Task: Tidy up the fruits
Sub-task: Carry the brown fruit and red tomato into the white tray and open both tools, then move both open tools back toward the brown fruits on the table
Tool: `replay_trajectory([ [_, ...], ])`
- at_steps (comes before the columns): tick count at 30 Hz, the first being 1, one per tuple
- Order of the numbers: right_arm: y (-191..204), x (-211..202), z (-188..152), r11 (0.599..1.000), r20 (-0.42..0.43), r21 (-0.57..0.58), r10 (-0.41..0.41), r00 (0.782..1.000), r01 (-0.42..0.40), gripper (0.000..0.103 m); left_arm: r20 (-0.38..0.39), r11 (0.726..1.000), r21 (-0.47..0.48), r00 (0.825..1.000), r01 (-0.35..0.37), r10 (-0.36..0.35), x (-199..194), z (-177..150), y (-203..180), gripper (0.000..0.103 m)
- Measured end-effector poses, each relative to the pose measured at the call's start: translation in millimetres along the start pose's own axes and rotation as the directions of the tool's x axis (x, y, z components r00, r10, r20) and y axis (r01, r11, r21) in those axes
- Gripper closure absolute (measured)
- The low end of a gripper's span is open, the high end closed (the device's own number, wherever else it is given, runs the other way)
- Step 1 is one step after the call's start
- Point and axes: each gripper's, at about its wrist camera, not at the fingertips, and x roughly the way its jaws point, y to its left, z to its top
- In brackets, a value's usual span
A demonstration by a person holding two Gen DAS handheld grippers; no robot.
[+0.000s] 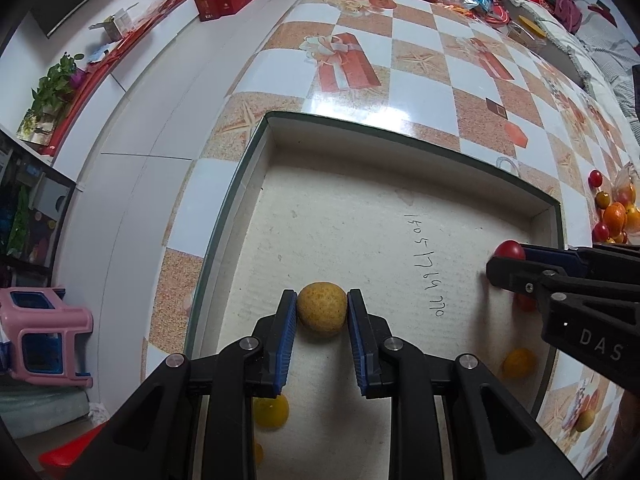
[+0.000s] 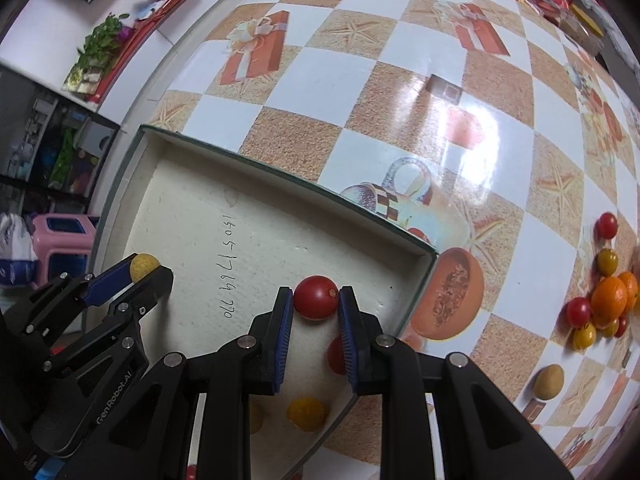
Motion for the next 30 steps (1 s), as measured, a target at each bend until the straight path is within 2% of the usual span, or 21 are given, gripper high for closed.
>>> replay_trajectory([
  [1,2.1,0.0,0.4,1.000,-0.001,-0.010,0.005,1.000,-0.005,0.070,0.001,1.000,0.001,1.000,0.000,0.000,-0.5,-0.8,-0.3,0.076],
  [2,3.7,0.1,0.7,1.000,-0.006,-0.018,0.014,1.000,-0.014,0.061,0.002,1.000,0.002,1.000,0.003,-0.003,-0.8,-1.2,-0.6,0.076],
  [3,6.5,0.0,0.7,1.000,-0.005,-0.020,0.019,1.000,-0.019,0.058,0.001,1.000,0.000,1.000,0.006,-0.006,-1.0,-1.5,-0.3,0.076],
  [10,4.5,-10.6,-1.5,1.000,0.029,-0.006,0.028,0.999,-0.027,0.052,-0.009,1.000,-0.006,1.000,0.026,-0.026,-4.5,-4.4,1.7,0.076],
  [11,3.8,-13.0,-1.7,0.999,0.034,-0.006,0.034,0.999,-0.034,0.047,-0.009,1.000,-0.006,1.000,0.029,-0.029,-5.2,-4.8,2.5,0.076],
  [12,4.1,-16.2,-1.6,0.999,0.034,-0.010,0.040,0.999,-0.040,0.038,-0.008,0.999,-0.010,0.999,0.036,-0.036,-6.8,-5.3,3.5,0.076],
  [14,3.6,-24.4,-3.6,0.999,0.057,-0.007,0.049,0.997,-0.048,0.029,-0.007,0.998,-0.019,0.999,0.053,-0.053,-9.6,-5.8,5.3,0.076],
  [15,2.5,-27.9,-5.2,0.998,0.064,-0.003,0.058,0.996,-0.058,0.025,-0.006,0.998,-0.022,0.998,0.062,-0.062,-11.2,-6.5,6.5,0.068],
  [16,0.4,-31.3,-6.7,0.998,0.069,0.000,0.068,0.995,-0.068,0.023,-0.005,0.997,-0.023,0.998,0.068,-0.068,-13.3,-7.1,6.7,0.054],
  [17,-1.3,-34.5,-8.0,0.997,0.073,0.003,0.076,0.994,-0.077,0.020,0.008,0.998,-0.023,0.998,0.066,-0.065,-16.5,-7.7,6.9,0.026],
  [18,-1.4,-38.2,-10.6,0.997,0.079,0.008,0.078,0.994,-0.079,0.017,0.052,0.998,-0.024,0.997,0.056,-0.055,-23.6,-9.4,7.6,0.022],
  [19,-2.7,-41.3,-13.7,0.997,0.083,0.010,0.080,0.993,-0.081,0.016,0.101,0.998,-0.018,0.993,0.062,-0.060,-32.0,-10.9,7.3,0.022],
  [20,-3.8,-43.5,-17.1,0.996,0.088,0.012,0.082,0.993,-0.083,0.013,0.104,0.997,-0.011,0.992,0.075,-0.073,-34.8,-10.8,6.1,0.022],
  [22,-6.9,-49.0,-23.8,0.996,0.098,0.021,0.085,0.992,-0.088,0.010,0.077,0.997,0.010,0.994,0.077,-0.077,-36.2,-11.3,2.0,0.022],
  [30,-31.3,-67.2,-61.2,0.989,0.101,0.126,0.058,0.993,-0.071,0.010,0.013,0.998,0.060,0.999,0.032,-0.033,-45.0,-32.2,-12.0,0.022],
])
